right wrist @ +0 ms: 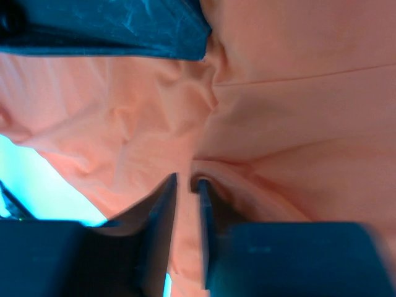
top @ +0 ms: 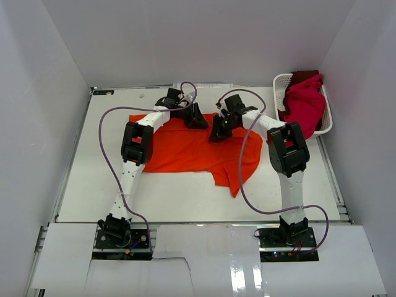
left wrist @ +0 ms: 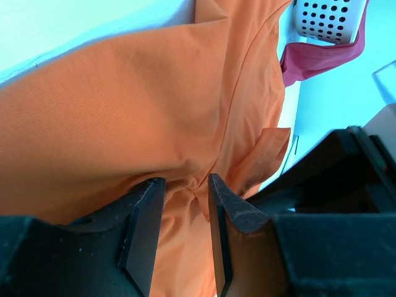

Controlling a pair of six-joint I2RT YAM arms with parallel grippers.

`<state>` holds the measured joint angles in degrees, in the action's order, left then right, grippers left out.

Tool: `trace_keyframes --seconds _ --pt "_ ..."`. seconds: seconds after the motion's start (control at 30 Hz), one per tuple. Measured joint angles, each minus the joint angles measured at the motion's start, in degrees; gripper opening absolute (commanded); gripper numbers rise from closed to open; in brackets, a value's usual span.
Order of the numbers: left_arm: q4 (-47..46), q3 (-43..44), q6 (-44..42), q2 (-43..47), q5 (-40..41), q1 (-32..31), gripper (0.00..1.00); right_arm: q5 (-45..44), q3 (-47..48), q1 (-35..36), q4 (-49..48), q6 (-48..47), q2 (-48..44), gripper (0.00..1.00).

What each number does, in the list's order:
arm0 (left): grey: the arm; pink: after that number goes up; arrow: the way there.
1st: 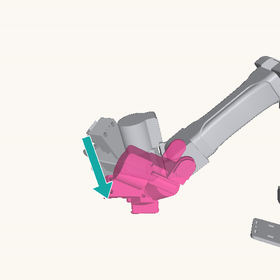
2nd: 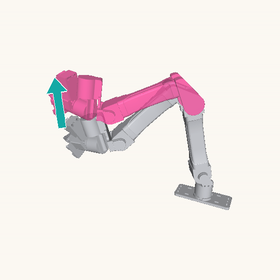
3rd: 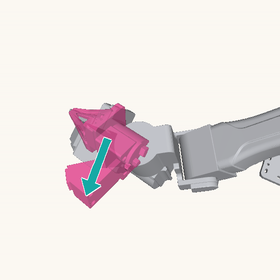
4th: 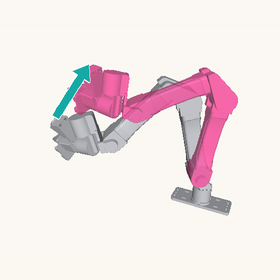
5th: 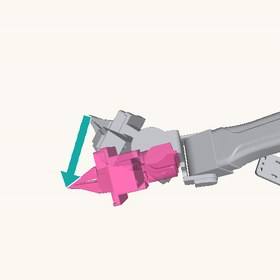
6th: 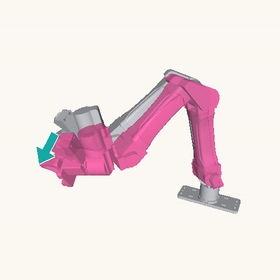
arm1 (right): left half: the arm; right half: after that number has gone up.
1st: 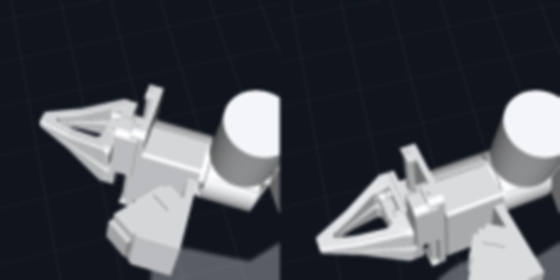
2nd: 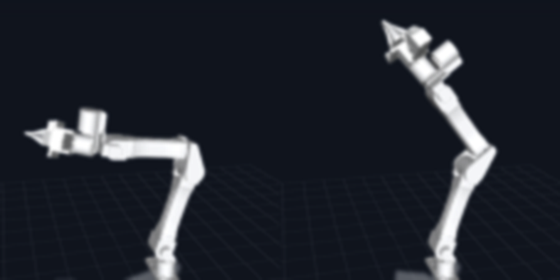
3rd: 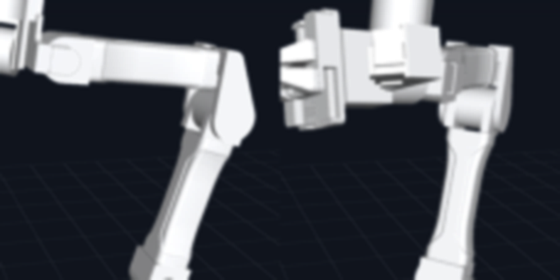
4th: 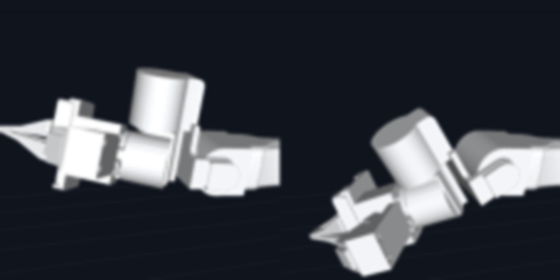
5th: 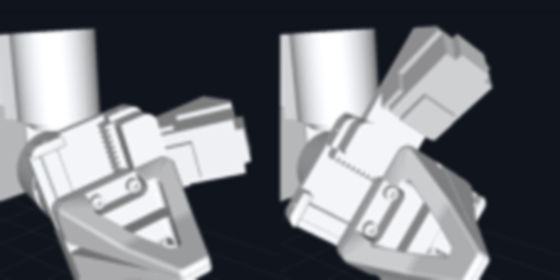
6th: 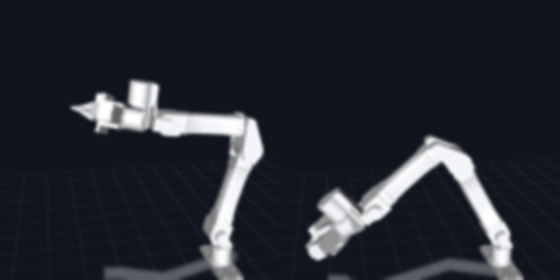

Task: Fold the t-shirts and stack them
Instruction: Fold the flattened tshirt in 1/3 of the way

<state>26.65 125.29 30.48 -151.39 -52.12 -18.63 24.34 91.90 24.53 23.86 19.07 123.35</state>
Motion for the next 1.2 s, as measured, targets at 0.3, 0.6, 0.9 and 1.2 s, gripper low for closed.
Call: trace_keyframes --seconds 0.3,0.6,0.9,1.2 --pt "0.13 0.02 -0.04 0.0 -0.04 0.0 0.46 -0.13 -3.63 0.76 -0.5 1.51 -3.45 0.43" --pt "0.7 0.11 -0.09 0.0 -0.04 0.0 0.46 -2.84 -3.61 -0.17 -0.39 -0.52 -12.39 0.43" --pt "2.25 -0.35 -0.72 0.66 0.28 0.44 0.46 -4.55 -3.41 -6.69 -0.35 -6.27 -11.32 0.41" --pt "4.96 -1.44 -1.7 1.68 0.63 1.38 0.46 -1.03 3.26 -12.92 -2.01 -9.22 -1.86 0.4"
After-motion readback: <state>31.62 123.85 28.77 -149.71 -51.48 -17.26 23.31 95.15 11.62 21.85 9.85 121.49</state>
